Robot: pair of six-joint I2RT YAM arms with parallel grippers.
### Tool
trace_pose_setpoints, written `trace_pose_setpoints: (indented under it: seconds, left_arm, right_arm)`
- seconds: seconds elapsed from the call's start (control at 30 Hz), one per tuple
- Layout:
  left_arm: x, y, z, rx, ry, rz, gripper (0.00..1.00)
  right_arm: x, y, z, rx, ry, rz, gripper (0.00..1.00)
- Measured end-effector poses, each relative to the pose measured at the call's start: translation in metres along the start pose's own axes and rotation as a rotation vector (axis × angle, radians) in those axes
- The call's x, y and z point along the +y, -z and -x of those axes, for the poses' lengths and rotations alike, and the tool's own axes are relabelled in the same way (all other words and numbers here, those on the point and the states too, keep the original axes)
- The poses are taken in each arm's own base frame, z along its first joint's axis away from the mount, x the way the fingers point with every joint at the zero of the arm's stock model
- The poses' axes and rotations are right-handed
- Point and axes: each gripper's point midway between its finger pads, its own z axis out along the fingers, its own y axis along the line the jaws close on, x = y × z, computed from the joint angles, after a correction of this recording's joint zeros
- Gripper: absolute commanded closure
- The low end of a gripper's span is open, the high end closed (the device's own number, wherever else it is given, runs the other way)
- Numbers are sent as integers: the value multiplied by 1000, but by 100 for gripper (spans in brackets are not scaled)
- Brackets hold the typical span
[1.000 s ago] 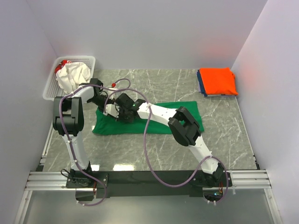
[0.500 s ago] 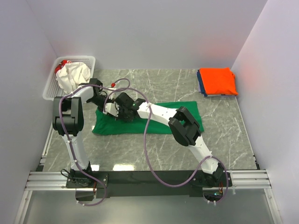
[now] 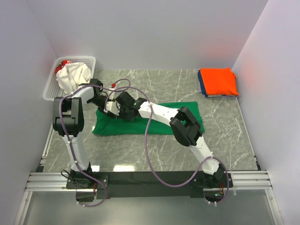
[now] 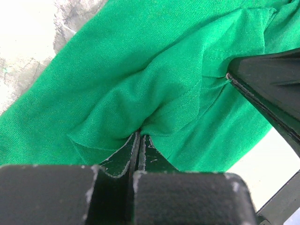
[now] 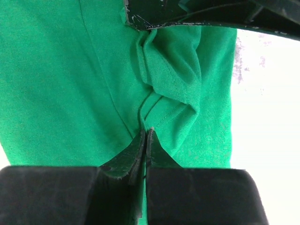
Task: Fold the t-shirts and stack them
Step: Fold the tshirt
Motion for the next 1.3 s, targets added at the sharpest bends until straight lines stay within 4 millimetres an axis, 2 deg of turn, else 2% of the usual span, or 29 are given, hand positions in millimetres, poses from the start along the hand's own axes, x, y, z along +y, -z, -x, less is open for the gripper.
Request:
trace_pose_setpoints:
  seconds: [0.27,0.3,0.63,0.9,0.93,0.97,1.0,1.03,1.1,1.17,1.3]
  left_arm:
    - [-2,4,0,7,7,-4,99]
    - [-6,11,-1,11,13,-6,99]
    - [-27,48,5,-27,-21,22,99]
    - [-45,38,-31,39,30,-27,99]
    - [-47,36,-36,49,42,-36,99]
    - [-49,33,-41,58,52,-45,99]
    - [-52,31,-44,62,63,-55,96]
    - [-54,29,-47,66,70,-64,89]
    - [-56,26,-54,80,86,-76,80]
    - [-60,25,-60,96,100,-88,73]
    - [-67,27,-60,94,109,-117,72]
  right_arm:
    - [-12,10,0,-11,-11,-23,100]
    - [-21,16,-2,-19,-20,-41,100]
    - [-50,42,-14,-48,-35,-95,100]
    - [-33,43,-33,-62,8,-67,100]
    - [-30,41,-36,-60,17,-63,97]
    - [-28,40,-38,-58,26,-60,88]
    - [-26,38,-39,-58,39,-59,82]
    - [-24,37,-41,-57,49,-58,70]
    - [-20,36,-46,-45,84,-63,61]
    - [-15,38,-54,-29,109,-65,54]
    - [-6,61,-63,-25,137,-66,54]
